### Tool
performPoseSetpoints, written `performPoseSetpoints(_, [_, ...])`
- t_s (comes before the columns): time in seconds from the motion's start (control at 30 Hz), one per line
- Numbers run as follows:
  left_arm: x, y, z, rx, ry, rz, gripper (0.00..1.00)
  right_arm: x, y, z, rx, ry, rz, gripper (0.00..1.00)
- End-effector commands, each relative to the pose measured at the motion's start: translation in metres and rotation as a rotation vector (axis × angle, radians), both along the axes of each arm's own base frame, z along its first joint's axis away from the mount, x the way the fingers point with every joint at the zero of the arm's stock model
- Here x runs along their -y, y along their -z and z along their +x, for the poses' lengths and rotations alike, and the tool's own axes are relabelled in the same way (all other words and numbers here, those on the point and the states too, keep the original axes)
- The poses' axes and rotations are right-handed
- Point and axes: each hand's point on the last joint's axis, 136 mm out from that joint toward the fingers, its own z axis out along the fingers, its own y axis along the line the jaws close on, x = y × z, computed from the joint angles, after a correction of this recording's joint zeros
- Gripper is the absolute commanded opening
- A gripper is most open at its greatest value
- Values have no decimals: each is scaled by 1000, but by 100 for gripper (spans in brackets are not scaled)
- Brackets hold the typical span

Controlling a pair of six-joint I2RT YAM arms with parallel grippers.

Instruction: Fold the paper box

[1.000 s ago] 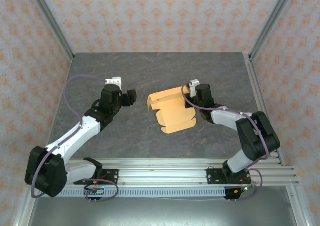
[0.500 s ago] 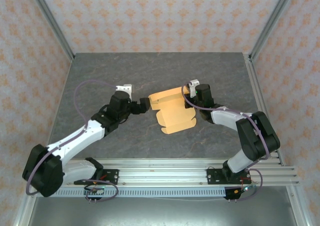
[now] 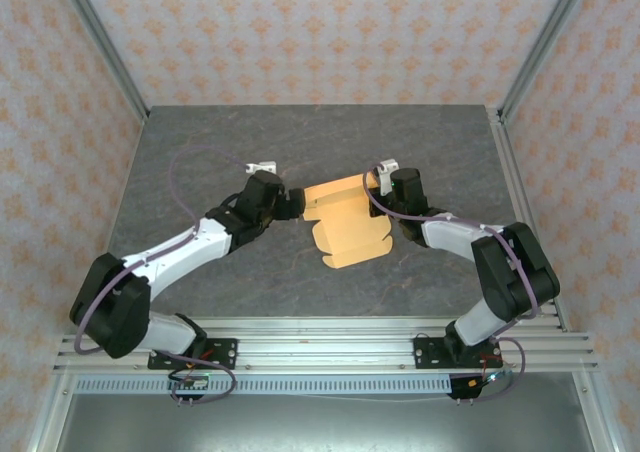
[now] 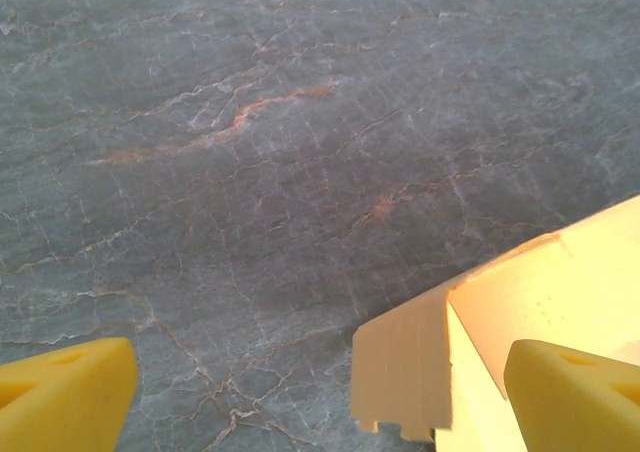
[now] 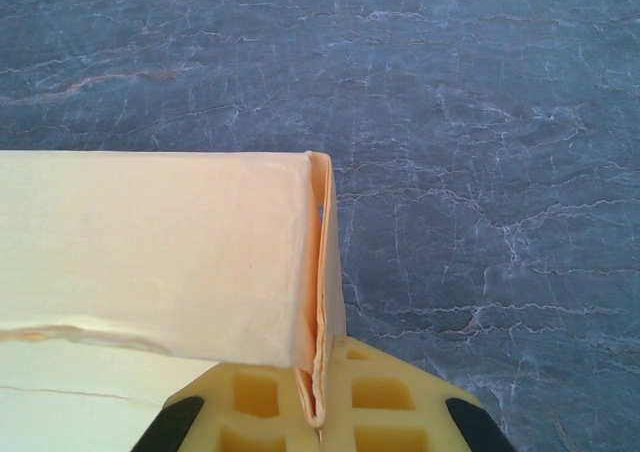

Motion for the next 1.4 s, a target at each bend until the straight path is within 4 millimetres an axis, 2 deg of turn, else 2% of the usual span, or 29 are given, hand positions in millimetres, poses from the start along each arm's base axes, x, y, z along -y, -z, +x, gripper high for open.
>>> performPoseSetpoints(0.0, [1, 6, 3, -27, -25, 43, 94, -7, -10, 5, 20, -17, 8, 0])
performPoseSetpoints(0.4, [-4, 22, 14, -40, -71, 118, 92, -9, -7, 4, 11, -26, 11, 0])
performPoseSetpoints(0.7, [16, 17, 32, -9, -50, 76, 91, -14, -4, 2, -1, -40, 6, 0])
performPoseSetpoints(0.8, [24, 22, 34, -20, -30, 82, 91, -15, -4, 2, -2, -41, 5, 0])
performPoseSetpoints(0.97, [27, 34, 38, -42, -37, 110, 91, -17, -5, 1, -3, -50, 10, 0])
performPoseSetpoints(1.07, [31, 33, 43, -32, -38, 104, 91, -17, -3, 1, -7, -51, 10, 0])
performPoseSetpoints(1.23, [30, 17, 50, 20, -79, 86, 92, -16, 0, 3, -16, -36, 10, 0])
performPoseSetpoints(1.37, [21, 2, 43, 49, -117, 48, 92, -9, 4, 6, -24, 3, -14, 0])
